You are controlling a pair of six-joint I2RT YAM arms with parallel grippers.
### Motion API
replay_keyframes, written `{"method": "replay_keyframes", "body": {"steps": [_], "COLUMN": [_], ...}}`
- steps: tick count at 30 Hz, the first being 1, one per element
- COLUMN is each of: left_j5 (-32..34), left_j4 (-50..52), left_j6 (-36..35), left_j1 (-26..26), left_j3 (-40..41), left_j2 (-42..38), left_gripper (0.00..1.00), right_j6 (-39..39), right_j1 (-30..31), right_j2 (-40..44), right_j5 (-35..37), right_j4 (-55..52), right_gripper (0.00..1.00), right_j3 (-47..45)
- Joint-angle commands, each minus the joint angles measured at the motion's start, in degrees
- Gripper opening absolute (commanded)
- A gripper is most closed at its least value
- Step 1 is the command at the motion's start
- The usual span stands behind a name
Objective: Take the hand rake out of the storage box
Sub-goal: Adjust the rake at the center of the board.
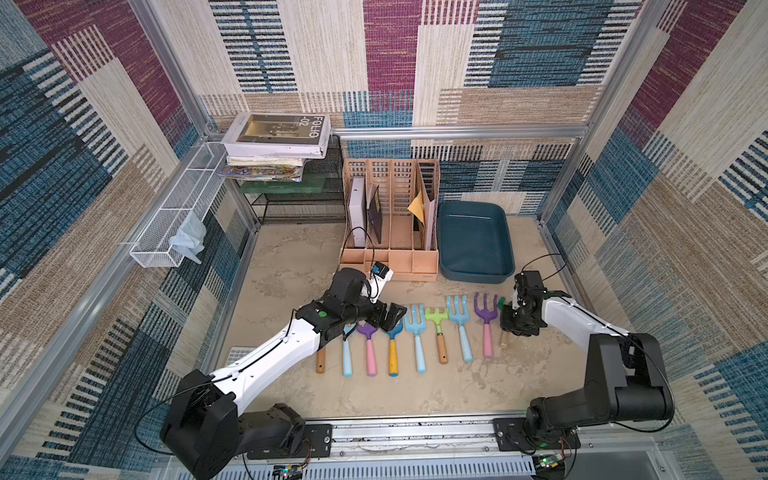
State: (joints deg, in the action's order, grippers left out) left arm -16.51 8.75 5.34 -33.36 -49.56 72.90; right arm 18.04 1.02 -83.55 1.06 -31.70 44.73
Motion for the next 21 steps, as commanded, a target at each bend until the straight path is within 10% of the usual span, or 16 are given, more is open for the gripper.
{"method": "replay_keyframes", "body": {"steps": [1, 21], "left_j5": [-0.36, -0.36], "left_j4": [-0.76, -0.59], "left_j6": [-0.52, -0.6], "left_j1": [0.08, 0.05], "left_j3": [-0.04, -0.19], "left_j2": [-0.18, 0.13], "left_gripper": [0.99, 0.99], "right_j6": [0.57, 2.63], "right_j1": [0.03, -1.48], "right_j2": [-0.57, -0.46], "right_j5": [0.42, 4.64], "right_j4": [-0.78, -2.63], "right_gripper": [0.32, 0.48], "right_j3": [0.23, 0.7]}}
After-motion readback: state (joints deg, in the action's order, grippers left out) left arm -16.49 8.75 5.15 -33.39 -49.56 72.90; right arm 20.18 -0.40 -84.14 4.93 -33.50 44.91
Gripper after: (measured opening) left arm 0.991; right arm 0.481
